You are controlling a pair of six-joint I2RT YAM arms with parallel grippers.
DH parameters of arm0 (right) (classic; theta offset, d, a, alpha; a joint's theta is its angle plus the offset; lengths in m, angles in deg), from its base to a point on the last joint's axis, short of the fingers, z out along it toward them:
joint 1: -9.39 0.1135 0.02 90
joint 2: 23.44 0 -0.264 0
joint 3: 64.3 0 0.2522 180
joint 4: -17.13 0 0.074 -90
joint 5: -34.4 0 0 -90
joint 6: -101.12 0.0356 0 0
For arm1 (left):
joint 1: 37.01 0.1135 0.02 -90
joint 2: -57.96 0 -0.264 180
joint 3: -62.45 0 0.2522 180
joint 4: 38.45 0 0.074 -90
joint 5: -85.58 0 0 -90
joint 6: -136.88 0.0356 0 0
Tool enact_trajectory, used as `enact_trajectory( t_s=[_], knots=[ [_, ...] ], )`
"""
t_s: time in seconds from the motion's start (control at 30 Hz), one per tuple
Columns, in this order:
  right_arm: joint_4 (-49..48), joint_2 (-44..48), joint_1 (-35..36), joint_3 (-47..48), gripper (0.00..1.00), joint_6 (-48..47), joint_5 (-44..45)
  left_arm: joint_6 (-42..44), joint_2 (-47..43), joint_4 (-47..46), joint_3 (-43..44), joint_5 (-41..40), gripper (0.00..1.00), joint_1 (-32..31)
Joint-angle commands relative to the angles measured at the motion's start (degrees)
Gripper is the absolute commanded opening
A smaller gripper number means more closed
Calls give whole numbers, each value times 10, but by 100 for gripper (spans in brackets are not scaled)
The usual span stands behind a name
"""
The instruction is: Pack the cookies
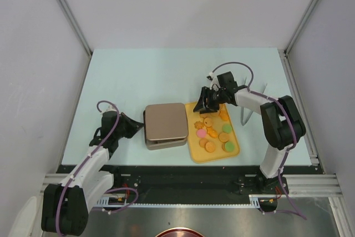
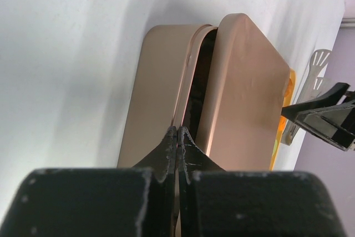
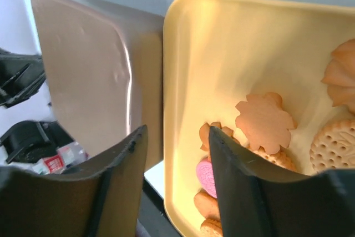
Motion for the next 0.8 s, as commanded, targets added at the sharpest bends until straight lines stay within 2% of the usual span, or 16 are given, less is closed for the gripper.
enact_trajectory(
  t_s=[0.0, 0.03, 0.2, 0.5, 0.77],
  knots=[
    [-7, 42, 27, 27, 46, -8, 98, 12, 7, 66, -13, -21, 0, 1],
    [-1, 41, 33, 35, 37, -11, 133, 13, 5, 66, -13, -20, 1, 1],
    [31, 8, 65, 88, 19, -37, 234, 11, -2, 69, -19, -20, 0, 1],
    [69, -72, 90, 157, 17, -65, 294, 10, -12, 77, -25, -25, 0, 1],
    [81, -102, 116, 191, 19, -89, 287, 9, -14, 80, -29, -26, 0, 1]
  ],
)
